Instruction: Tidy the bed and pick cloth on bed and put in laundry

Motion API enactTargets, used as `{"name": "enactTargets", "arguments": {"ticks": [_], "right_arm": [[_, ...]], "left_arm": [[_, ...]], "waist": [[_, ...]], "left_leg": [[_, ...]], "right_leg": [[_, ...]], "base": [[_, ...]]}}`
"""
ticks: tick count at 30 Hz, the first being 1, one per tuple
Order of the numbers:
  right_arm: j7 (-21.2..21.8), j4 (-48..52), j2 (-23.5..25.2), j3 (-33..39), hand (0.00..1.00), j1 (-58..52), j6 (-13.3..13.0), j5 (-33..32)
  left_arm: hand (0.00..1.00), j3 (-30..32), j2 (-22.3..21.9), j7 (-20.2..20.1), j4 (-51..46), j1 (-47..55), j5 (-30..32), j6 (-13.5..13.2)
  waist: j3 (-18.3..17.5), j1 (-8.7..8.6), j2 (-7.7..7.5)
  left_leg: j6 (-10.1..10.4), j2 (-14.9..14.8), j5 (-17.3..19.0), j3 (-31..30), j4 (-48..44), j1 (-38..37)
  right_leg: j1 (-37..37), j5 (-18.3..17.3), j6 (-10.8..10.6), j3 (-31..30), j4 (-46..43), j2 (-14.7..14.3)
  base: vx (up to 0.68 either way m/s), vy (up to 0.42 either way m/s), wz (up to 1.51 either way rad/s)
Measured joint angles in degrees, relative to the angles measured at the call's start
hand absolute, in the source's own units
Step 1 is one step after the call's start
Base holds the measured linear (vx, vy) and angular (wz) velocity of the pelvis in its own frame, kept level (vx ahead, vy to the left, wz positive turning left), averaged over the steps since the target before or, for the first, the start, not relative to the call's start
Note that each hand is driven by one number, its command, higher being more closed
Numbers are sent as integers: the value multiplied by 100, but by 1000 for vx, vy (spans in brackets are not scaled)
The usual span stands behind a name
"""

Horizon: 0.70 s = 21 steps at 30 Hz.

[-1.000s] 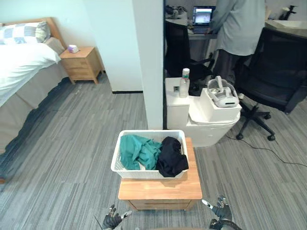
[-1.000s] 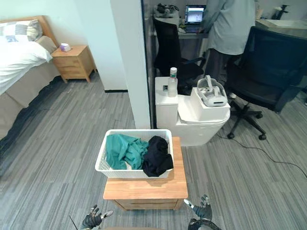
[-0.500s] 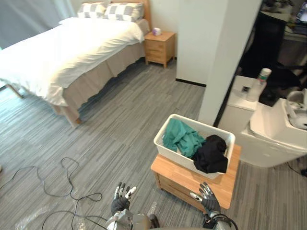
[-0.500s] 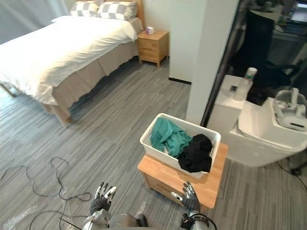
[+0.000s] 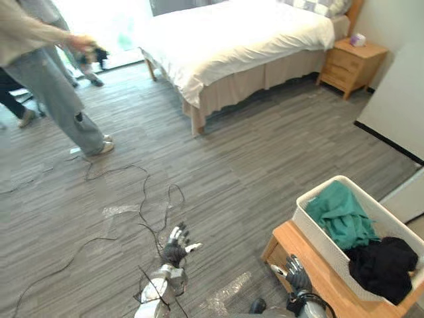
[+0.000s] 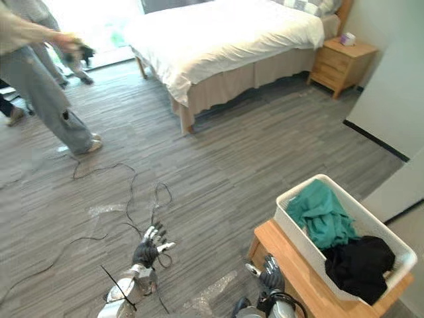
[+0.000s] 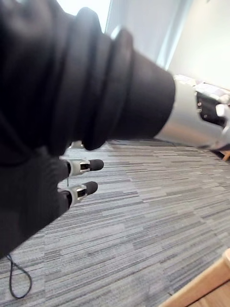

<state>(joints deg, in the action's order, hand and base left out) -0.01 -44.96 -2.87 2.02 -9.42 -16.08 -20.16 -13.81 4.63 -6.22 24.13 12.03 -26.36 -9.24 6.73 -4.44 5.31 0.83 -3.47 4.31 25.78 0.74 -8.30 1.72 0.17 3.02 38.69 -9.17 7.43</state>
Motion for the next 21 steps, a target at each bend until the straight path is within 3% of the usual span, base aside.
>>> {"name": "enactTargets", "arguments": {"ticks": [1, 2, 3, 4, 5, 7, 10, 11, 13, 15, 21], "right_arm": [[-7, 64, -14, 15, 0, 4, -27, 3], [-40, 91, -62, 10, 0, -26, -104, -2], [-77, 90, -54, -4, 0, -96, -136, -2], [-107, 90, 5, -56, 0, -218, -161, -1], [-117, 90, 49, -149, 0, -290, -177, -3], [-122, 90, 86, -329, 0, -429, -179, -5], [-133, 91, 105, -430, 0, -522, -171, -3], [-132, 91, 103, -462, 0, -514, -161, -2], [-132, 92, -39, -506, 0, -446, -132, -3], [-131, 94, -99, -511, 0, -446, -109, -4], [-124, 95, -43, -537, 0, -455, 5, -21]], "left_arm": [[0, -95, 2, -5, 1, 10, 6, 13], [0, -362, 70, -15, 16, 24, 19, 21], [0, -463, 112, -18, 14, 21, 22, 18], [0, -603, 225, -17, 14, 39, 24, 10], [0, -702, 301, -14, 29, 67, 21, 11], [0, -809, 409, 2, 104, 66, 14, 12], [0, -891, 444, 8, 113, 66, -8, 9], [0, -899, 443, 10, 114, 61, -20, 9], [0, -911, 321, 22, 136, 52, -96, 17], [0, -907, 260, -8, 136, 42, -166, 7], [0, -903, 233, -119, 398, 22, -196, 2]], "waist": [[52, -76, 4], [103, -197, -54], [112, -202, -119], [99, -192, -213], [121, -145, -413], [128, -122, -594], [70, -117, -693], [45, -107, -715], [-63, -113, -506], [-115, -107, -424], [-179, -112, -458]], "left_leg": [[-23, 12, -21, -112, 16, 0], [-64, 26, -49, -414, 18, -6], [-80, 42, -66, -516, 19, -14], [-93, 98, -100, -682, 19, 5], [-118, 160, -154, -868, 21, 71], [-107, 183, -198, -1112, 26, 200], [-3, 246, -291, -1241, 137, 228], [-2, 258, -331, -1237, 155, 229], [33, 172, -597, -1204, 466, 219], [77, 118, -646, -1178, 506, 228], [89, 11, -653, -1138, 507, 208]], "right_leg": [[102, -27, -11, -157, -332, 97], [220, -36, -19, -782, -803, 181], [223, -48, -38, -1101, -870, 180], [224, -131, -182, -1713, -917, 175], [217, -221, -327, -2131, -917, 184], [221, -266, -399, -2544, -906, 160], [0, -417, -619, -2949, -478, 131], [-78, -467, -676, -2950, -313, 132], [-147, -327, -682, -2935, 137, 6], [-192, -244, -667, -2940, 316, -70], [-307, -141, -661, -2963, 576, -207]], "base": [[-126, 82, 71], [-80, 52, 84], [-126, 19, 105], [-126, -38, 86], [-105, -46, 81], [-47, -58, 74], [-22, -68, 48], [-8, -53, 9], [-9, -17, -1], [15, -34, -7], [35, -33, -6]]}}
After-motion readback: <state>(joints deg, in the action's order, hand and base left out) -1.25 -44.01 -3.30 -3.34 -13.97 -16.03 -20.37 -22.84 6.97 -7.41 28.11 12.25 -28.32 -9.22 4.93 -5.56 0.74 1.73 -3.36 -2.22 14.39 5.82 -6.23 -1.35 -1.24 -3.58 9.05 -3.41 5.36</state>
